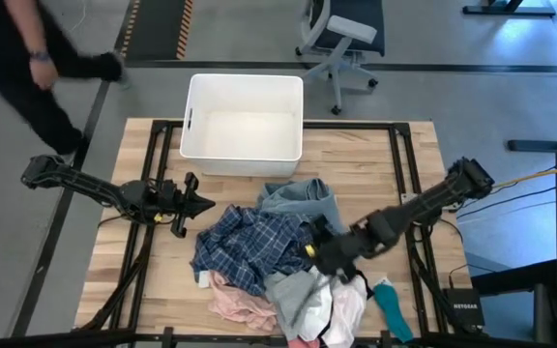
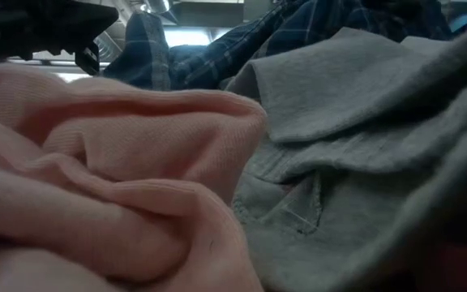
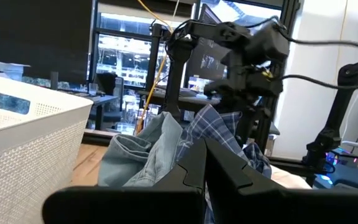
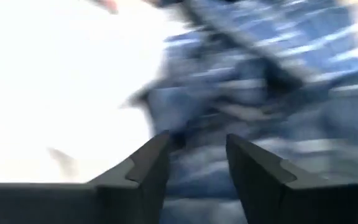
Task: Sort clothes
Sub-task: Put the white underwear into the white bin
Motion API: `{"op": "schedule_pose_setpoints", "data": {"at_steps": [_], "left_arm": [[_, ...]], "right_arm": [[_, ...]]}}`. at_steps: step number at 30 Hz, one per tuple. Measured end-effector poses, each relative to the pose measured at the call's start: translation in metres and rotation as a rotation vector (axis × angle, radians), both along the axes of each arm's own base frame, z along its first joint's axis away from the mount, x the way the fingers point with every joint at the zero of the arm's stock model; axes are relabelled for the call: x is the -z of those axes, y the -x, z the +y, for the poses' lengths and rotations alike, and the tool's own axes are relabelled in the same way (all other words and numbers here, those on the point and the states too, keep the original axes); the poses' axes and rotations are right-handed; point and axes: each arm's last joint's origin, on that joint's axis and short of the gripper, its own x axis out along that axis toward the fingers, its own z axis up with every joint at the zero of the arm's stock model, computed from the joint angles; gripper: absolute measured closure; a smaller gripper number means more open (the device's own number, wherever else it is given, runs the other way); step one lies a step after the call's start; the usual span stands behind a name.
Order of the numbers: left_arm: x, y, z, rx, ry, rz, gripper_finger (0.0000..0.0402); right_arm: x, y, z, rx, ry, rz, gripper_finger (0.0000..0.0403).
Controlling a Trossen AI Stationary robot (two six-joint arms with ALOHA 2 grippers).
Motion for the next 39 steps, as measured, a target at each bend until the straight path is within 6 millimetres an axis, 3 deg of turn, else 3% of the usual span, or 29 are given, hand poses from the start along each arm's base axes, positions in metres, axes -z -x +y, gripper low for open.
{"op": "schedule_pose_setpoints", "data": {"at_steps": [4, 8, 14, 21, 27, 39], "left_arm": [[0.000, 0.000, 0.000, 0.002, 0.010, 0.000, 0.0402], [0.000, 0.000, 0.000, 0.002, 0.009, 0.000, 0.0402], [0.000, 0.000, 0.000, 0.002, 0.011, -0.001, 0.0402], [0.000, 0.000, 0.000, 0.003, 0.015, -0.001, 0.0402], [0.000, 0.000, 0.000, 0.004, 0.019, -0.001, 0.0402], [0.000, 0.000, 0.000, 0.004, 0.022, -0.001, 0.0401]], "right_arm": [[0.002, 0.023, 0.029, 0.047, -0.102, 0.077, 0.0202], [0.012, 0.044, 0.051, 0.105, -0.087, 0.065, 0.0201], [0.038, 0.062, 0.057, 0.316, -0.068, 0.021, 0.0201], [0.067, 0.063, 0.063, 0.415, -0.214, -0.042, 0.0202], [0.084, 0.054, 0.054, 0.467, -0.282, -0.092, 0.0202], [0.086, 0.040, 0.049, 0.454, -0.373, -0.172, 0.0202]]}}
